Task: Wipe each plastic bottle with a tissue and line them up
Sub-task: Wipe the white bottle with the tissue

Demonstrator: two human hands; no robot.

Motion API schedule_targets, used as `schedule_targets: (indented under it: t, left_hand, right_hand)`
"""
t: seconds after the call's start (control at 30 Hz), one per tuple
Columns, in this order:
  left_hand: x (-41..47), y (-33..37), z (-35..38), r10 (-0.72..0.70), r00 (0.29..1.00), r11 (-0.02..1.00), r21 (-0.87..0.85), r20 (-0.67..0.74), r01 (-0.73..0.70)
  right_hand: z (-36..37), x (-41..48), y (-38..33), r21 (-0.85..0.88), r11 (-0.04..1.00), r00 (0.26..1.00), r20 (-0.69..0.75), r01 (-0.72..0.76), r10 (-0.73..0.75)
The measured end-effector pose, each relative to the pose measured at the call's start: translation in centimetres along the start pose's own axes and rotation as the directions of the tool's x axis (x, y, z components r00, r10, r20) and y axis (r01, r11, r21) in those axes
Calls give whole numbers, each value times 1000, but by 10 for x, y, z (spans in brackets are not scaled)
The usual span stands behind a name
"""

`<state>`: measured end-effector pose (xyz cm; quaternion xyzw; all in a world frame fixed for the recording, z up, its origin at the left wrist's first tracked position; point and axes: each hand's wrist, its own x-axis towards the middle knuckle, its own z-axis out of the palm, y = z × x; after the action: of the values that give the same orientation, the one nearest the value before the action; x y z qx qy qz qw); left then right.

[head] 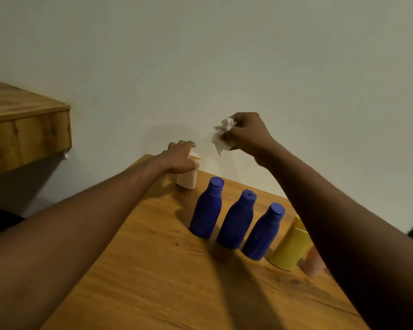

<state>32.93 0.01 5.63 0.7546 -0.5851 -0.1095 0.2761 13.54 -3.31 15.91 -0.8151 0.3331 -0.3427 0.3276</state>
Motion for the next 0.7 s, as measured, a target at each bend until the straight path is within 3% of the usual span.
schedule_targets:
  t: [0.1, 0.33, 0.53, 0.7]
  left_hand:
    - [4, -6, 8, 4, 1000, 1000, 30, 16, -5]
    - [-17, -21, 6, 51, 978, 976, -199, -203, -92]
    - [-72, -14, -23, 36, 959, 959, -262, -280, -112]
    - [-139, -3, -41, 34, 939, 944, -299, -341, -143]
  right_hand:
    - [-4, 3, 0, 27, 999, 999, -26, 26, -25]
    - [-5, -18, -5, 61, 995, 995, -69, 77, -73]
    - [-9, -65, -25, 34, 988, 979, -141, 154, -148]
    - [-12, -123, -39, 70, 981, 979, -107, 183, -175]
